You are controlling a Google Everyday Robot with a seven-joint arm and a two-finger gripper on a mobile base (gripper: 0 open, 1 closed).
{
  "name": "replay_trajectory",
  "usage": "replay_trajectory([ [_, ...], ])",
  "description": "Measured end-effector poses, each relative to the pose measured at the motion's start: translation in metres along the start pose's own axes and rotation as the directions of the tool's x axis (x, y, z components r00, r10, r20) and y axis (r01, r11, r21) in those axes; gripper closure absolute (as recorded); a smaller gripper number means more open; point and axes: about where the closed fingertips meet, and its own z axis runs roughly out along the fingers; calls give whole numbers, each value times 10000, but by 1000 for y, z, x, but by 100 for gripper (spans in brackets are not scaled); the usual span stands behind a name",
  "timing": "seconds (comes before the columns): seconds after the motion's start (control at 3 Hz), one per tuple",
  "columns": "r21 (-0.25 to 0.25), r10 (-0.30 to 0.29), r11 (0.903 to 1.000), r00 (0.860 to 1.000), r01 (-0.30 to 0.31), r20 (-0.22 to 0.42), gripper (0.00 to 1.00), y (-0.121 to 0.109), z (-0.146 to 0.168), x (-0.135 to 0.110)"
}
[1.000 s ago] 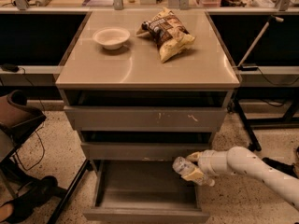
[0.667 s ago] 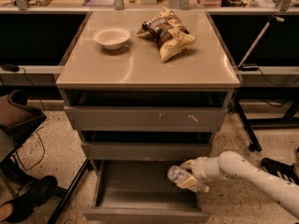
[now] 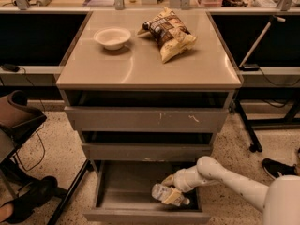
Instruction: Place blue plastic bottle into bottom drawer
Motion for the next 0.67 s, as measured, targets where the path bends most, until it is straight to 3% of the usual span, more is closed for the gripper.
replay_trajectory([
  [0.33, -830, -54, 9965, 9996, 76, 276, 100, 5, 42, 1],
  [0.67, -877, -42, 9961, 9996, 68, 292, 81, 5, 46, 1],
])
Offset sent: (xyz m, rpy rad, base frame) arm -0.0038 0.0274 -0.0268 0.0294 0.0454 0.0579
